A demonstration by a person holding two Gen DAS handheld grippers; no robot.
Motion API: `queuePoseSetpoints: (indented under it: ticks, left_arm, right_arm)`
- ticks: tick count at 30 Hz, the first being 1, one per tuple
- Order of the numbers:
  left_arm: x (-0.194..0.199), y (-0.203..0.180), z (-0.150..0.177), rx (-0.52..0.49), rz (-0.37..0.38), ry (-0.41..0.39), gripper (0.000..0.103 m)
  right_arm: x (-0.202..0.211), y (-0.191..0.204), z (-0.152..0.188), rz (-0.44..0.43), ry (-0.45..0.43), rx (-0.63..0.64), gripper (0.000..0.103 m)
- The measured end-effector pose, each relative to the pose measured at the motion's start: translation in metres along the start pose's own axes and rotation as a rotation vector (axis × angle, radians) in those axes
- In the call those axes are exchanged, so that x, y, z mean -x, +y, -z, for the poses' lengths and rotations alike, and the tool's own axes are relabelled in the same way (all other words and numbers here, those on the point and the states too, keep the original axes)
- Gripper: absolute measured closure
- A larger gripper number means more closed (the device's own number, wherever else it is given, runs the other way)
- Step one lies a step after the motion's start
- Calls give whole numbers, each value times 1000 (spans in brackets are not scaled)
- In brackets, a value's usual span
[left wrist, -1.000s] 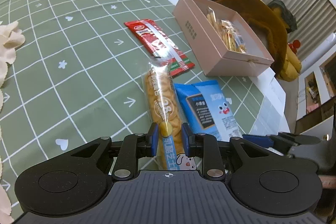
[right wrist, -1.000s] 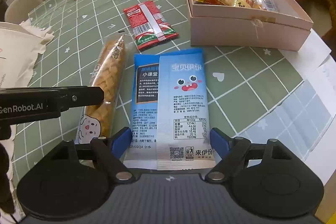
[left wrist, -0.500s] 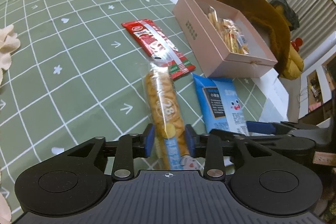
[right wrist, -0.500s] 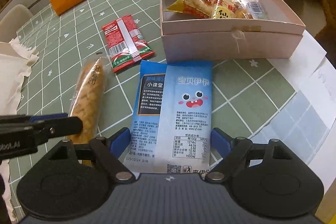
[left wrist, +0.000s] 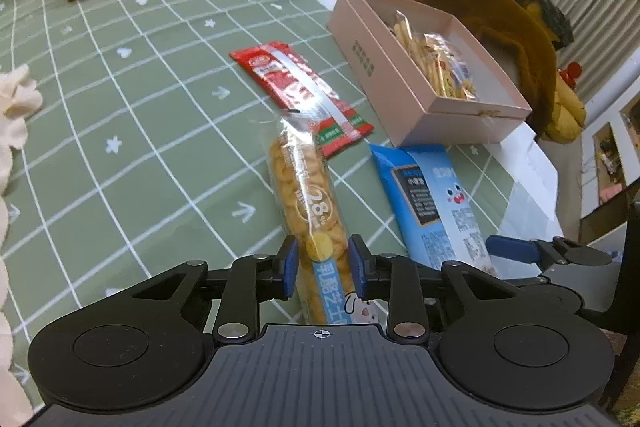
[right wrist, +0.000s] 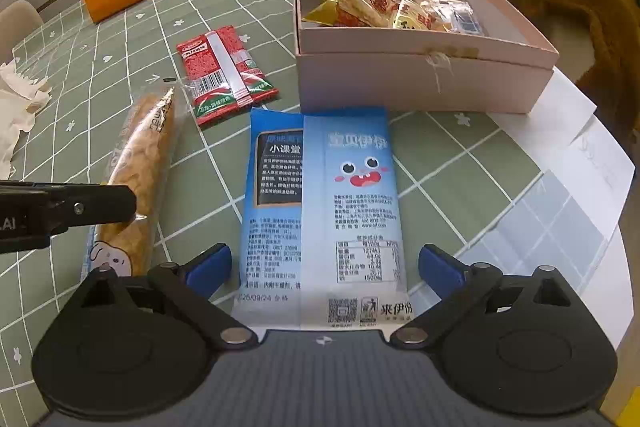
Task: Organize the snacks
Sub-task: 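Lift the biscuit stick packet with left tool while right tool lifts blue packet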
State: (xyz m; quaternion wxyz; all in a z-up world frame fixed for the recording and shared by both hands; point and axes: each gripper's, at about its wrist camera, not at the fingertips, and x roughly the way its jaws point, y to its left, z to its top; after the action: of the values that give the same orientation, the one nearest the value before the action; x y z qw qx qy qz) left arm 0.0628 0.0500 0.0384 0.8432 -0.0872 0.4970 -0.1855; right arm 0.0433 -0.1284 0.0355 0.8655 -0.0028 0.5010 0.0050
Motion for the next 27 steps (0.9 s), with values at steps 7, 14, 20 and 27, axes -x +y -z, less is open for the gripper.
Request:
queuePoseSetpoints:
  ticks: [7,14,20,27]
  left_arm:
    - [-4,-12,5,-23,40,31,72]
    - [-7,-25,9,-66,8,17,71]
    - [-8,-18,10,-12,26,19,70]
    - [-7,-21,12,13,13,9,70]
  right_arm:
    - [13,-6,13,10,2,-5,18]
    - [21,-10,28,6,2,-4,16]
    - [13,-10,27,1,-11,12,0]
    - [11,-11,24,-7,-8,23,0]
